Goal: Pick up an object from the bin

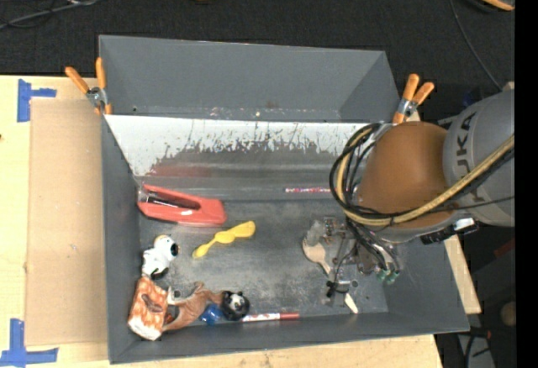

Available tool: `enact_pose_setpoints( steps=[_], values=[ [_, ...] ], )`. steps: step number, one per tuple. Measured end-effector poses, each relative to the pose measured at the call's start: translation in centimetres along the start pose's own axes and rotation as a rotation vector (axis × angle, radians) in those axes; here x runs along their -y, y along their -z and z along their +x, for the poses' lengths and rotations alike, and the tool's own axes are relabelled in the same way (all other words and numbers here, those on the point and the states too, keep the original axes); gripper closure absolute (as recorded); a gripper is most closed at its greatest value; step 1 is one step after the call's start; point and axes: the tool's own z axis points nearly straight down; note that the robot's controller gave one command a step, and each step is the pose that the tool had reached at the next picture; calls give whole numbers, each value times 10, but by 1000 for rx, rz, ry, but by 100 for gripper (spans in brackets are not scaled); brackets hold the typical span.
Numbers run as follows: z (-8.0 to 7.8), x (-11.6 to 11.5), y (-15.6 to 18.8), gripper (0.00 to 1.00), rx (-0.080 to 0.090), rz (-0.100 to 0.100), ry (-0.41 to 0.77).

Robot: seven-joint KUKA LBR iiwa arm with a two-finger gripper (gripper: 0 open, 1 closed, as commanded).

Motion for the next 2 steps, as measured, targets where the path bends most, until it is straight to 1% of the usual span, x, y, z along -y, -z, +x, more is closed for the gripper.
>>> enact_pose_setpoints(
  steps=[1,2],
  values=[
    [-2,0,4,0,8,0,0],
    [-33,-2,57,0,5,-1,-100]
  ],
)
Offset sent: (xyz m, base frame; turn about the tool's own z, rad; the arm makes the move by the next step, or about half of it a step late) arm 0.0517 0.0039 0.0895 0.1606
